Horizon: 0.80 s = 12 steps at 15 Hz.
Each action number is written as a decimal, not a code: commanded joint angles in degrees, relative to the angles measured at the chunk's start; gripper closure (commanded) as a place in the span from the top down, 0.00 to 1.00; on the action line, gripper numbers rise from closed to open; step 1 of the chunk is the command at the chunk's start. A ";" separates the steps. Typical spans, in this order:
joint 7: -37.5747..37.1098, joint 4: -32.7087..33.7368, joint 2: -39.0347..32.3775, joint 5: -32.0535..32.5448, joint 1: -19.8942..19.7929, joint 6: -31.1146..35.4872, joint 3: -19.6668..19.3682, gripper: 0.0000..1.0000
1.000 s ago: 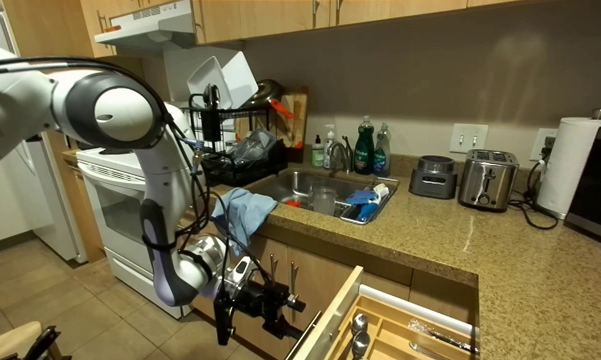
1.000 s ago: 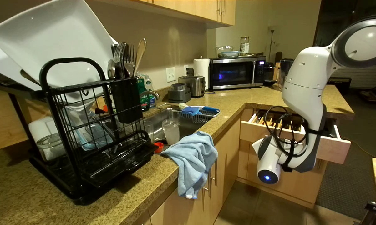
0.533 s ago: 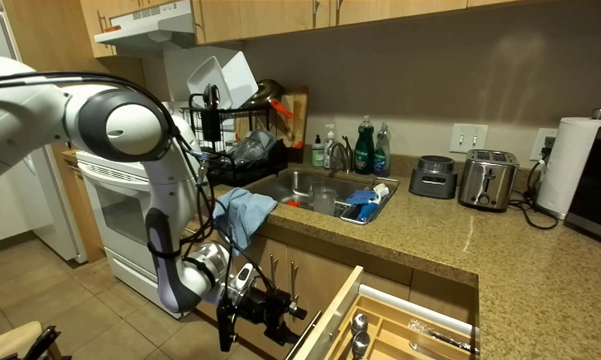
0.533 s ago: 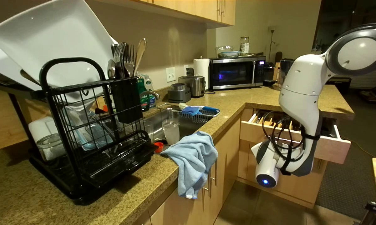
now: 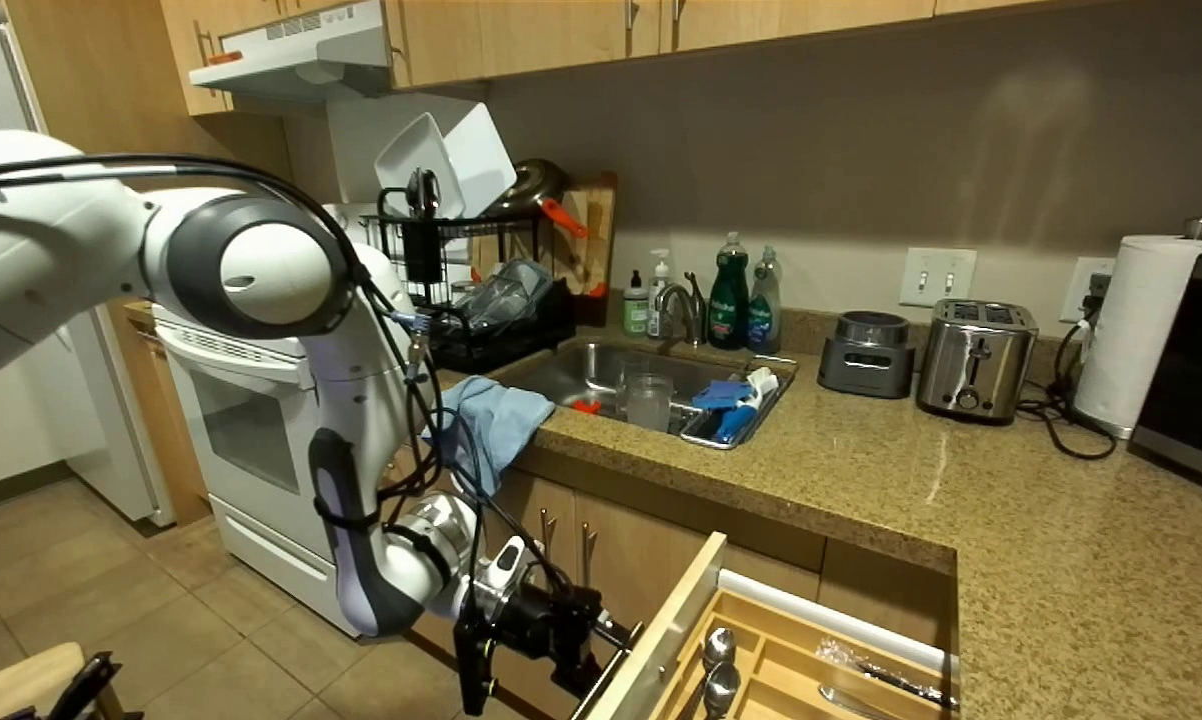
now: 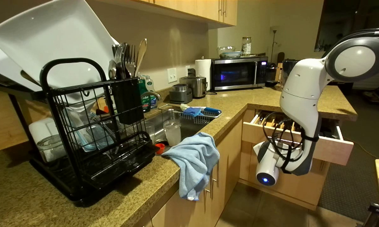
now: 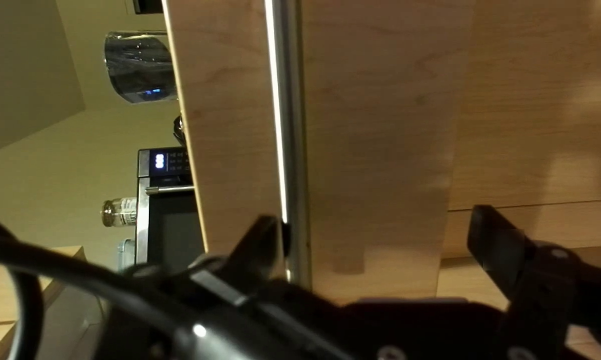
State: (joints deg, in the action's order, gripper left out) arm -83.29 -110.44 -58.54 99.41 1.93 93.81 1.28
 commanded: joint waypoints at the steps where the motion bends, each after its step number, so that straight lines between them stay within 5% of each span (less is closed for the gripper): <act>1: 1.54 -1.79 2.46 1.68 -2.65 1.85 -0.44 1.00; 12: 2.90 0.18 0.98 1.14 -3.64 1.82 -0.77 1.00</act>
State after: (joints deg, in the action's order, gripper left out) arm -83.11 -110.48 -57.48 99.70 -0.29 94.92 0.63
